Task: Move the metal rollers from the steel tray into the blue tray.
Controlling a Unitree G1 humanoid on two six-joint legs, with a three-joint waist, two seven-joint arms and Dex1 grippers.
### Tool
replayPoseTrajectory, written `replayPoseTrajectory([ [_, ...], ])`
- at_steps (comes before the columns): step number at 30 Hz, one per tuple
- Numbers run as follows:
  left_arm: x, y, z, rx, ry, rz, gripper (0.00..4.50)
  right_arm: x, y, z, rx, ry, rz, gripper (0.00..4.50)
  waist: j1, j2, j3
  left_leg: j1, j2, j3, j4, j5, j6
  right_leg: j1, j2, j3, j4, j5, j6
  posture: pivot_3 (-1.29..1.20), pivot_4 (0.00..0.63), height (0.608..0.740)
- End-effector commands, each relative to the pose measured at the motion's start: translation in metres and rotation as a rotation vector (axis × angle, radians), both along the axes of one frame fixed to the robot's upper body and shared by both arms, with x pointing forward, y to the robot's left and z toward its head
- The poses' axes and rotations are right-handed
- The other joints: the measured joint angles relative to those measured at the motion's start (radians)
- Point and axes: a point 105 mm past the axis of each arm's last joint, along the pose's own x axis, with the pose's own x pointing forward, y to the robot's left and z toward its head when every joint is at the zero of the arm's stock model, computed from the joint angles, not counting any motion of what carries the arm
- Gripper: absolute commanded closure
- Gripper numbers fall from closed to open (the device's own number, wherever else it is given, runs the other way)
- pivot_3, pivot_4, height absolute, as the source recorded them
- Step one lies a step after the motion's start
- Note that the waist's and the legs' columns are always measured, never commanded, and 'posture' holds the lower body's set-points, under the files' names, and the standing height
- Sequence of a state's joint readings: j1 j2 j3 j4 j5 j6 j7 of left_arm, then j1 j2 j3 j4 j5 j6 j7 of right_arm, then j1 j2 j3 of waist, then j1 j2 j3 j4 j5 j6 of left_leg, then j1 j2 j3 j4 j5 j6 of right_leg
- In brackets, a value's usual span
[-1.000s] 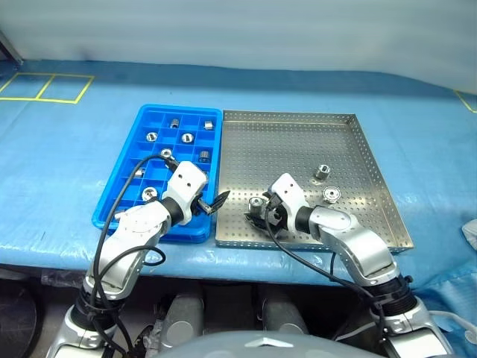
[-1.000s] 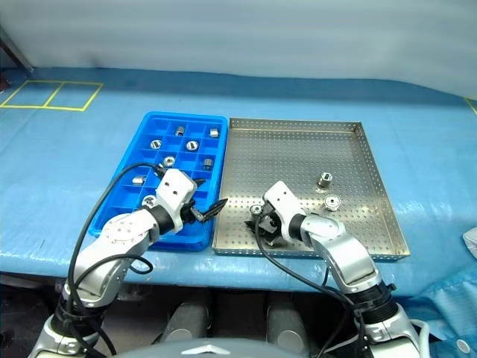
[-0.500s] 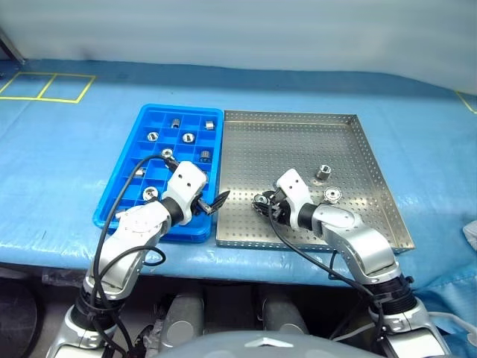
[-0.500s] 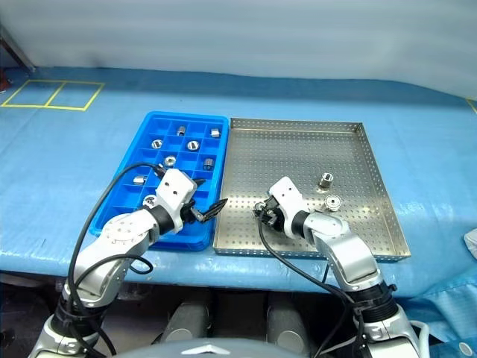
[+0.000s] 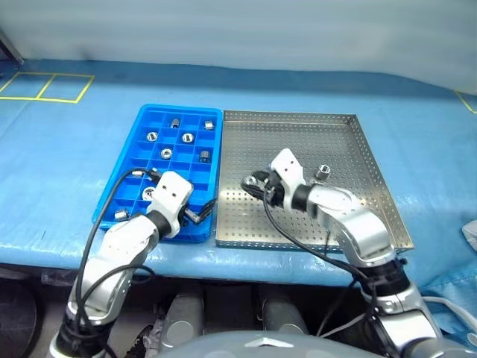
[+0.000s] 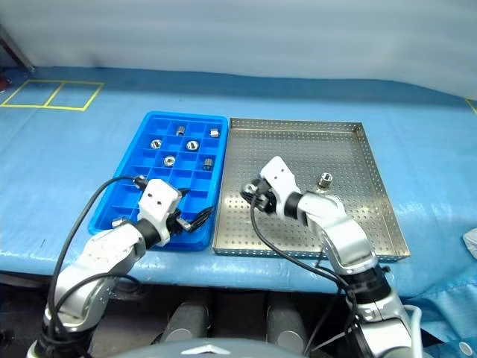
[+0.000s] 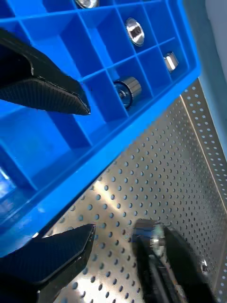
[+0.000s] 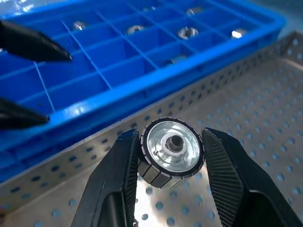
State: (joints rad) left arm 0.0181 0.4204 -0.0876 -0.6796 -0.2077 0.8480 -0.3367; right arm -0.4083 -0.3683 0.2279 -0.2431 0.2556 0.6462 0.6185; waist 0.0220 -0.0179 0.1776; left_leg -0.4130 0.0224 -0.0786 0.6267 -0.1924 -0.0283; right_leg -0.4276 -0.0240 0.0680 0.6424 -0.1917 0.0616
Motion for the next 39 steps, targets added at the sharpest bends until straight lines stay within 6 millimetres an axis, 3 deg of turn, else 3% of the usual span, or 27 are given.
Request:
replayPoseTrajectory([
  [1, -0.004, 0.009, 0.017, -0.002, -0.077, 0.07, 0.49, 0.011, 0.019, 0.01, 0.01, -0.069, 0.059, 2.8, 0.012, 0.0, 0.0, 0.0, 0.0, 0.0, 0.0, 0.0, 0.0, 0.0, 0.0, 0.0, 0.0, 0.0, 0.0, 0.35, 0.15, 0.74],
  [8, -0.01, 0.03, 0.015, -0.002, -0.092, 0.245, 0.49, 0.033, 0.064, 0.01, 0.022, -0.069, 0.182, 2.8, 0.068, 0.0, 0.0, 0.0, 0.0, 0.0, -0.001, 0.0, 0.0, 0.0, 0.0, 0.0, -0.001, 0.0, -0.001, 0.44, 0.15, 0.74],
  [18, -0.019, 0.028, 0.01, -0.01, -0.076, 0.267, 0.49, 0.056, 0.09, 0.003, 0.036, -0.074, 0.185, 2.8, 0.142, 0.0, 0.0, 0.0, 0.0, 0.0, -0.007, 0.0, -0.001, -0.002, 0.0, -0.002, -0.001, -0.002, -0.004, 0.5, 0.15, 0.74],
  [24, -0.017, 0.024, 0.009, -0.012, -0.074, 0.245, 0.49, 0.065, 0.083, -0.009, 0.002, -0.049, 0.14, 2.8, 0.172, 0.0, 0.0, 0.0, 0.0, 0.0, -0.008, 0.0, -0.002, -0.004, 0.0, -0.002, -0.001, -0.003, -0.005, 0.49, 0.15, 0.74],
  [29, -0.012, 0.017, 0.009, -0.016, -0.073, 0.2, 0.49, 0.07, 0.07, 0.004, 0.038, -0.136, 0.067, 2.8, 0.178, 0.0, 0.0, 0.0, 0.001, 0.0, -0.009, 0.0, -0.004, -0.004, 0.001, -0.002, -0.001, -0.003, -0.005, 0.43, 0.15, 0.74],
  [33, -0.006, 0.007, 0.011, -0.028, -0.077, 0.141, 0.49, 0.063, 0.057, 0.019, 0.071, -0.193, 0.05, 2.8, 0.176, 0.0, 0.0, -0.001, 0.001, 0.0, -0.01, 0.0, -0.006, -0.005, 0.001, -0.002, -0.002, -0.003, -0.005, 0.39, 0.15, 0.74],
  [39, 0.003, -0.008, 0.012, -0.048, -0.081, 0.067, 0.49, 0.056, 0.036, 0.028, 0.127, -0.166, -0.004, 2.8, 0.152, 0.0, 0.0, -0.001, 0.001, 0.0, -0.011, 0.0, -0.007, -0.004, 0.001, -0.002, -0.004, -0.003, -0.005, 0.31, 0.15, 0.74],
])
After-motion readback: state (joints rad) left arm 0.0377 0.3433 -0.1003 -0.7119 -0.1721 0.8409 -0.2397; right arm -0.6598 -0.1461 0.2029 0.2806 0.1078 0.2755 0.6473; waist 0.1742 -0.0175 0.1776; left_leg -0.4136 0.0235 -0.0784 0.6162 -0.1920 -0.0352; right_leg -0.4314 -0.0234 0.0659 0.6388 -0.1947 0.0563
